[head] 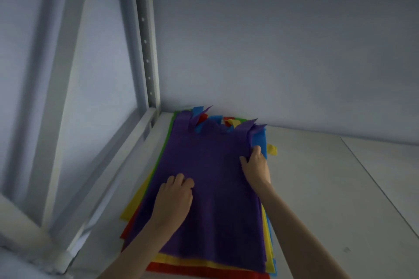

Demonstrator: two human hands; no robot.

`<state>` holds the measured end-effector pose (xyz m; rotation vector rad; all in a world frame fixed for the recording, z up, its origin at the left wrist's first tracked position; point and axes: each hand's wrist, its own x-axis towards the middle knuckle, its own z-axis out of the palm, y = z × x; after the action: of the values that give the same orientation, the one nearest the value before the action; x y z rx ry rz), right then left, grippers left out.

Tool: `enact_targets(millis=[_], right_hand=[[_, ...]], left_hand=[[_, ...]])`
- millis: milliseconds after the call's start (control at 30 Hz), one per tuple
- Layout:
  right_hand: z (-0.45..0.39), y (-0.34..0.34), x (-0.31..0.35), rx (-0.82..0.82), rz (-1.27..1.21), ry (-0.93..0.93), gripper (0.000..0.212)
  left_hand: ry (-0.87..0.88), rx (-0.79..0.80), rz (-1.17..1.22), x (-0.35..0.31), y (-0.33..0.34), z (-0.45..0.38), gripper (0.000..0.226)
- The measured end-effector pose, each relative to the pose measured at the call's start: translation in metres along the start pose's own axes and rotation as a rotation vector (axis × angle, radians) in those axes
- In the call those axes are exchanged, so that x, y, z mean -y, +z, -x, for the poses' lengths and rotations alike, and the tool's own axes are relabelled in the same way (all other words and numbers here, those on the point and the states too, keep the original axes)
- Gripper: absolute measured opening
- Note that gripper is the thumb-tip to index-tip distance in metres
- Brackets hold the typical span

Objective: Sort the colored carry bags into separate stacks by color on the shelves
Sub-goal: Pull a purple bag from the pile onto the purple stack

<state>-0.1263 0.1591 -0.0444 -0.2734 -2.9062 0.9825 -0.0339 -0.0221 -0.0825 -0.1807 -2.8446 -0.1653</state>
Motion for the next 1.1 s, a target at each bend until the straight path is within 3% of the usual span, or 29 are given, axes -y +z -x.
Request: enact_targets(millis=[100,333,433,700,1100], right_hand=[[-0.001,-0.002,0.0,0.012,-0.001,0.005,0.008],[-0.004,-0.013,0.001,0.033,-0.104,0.028,0.014],[-0.004,-0.02,-0.004,0.015,-0.094,0.065,0.03],[0.001,-0.02,-0.009,0.07,-0.029,0.093,0.034],[0.005,-0.026,-0.009,0.066,-0.024,0.09,0.032]], left_hand=[[-0.104,-0.016,-0.023,-0.001,-0.002,0.0,0.033],[-0.378,0.038,-0.082,0.006,-0.019,0.011,0.046],[-0.477,0.116,-0.084,0.003,-0.031,0.014,0.052],[-0.425,0.11,0.005,0.001,-0.029,0.017,0.046],[-0.508,0.185,0.277,0.001,-0.033,0.011,0.046]])
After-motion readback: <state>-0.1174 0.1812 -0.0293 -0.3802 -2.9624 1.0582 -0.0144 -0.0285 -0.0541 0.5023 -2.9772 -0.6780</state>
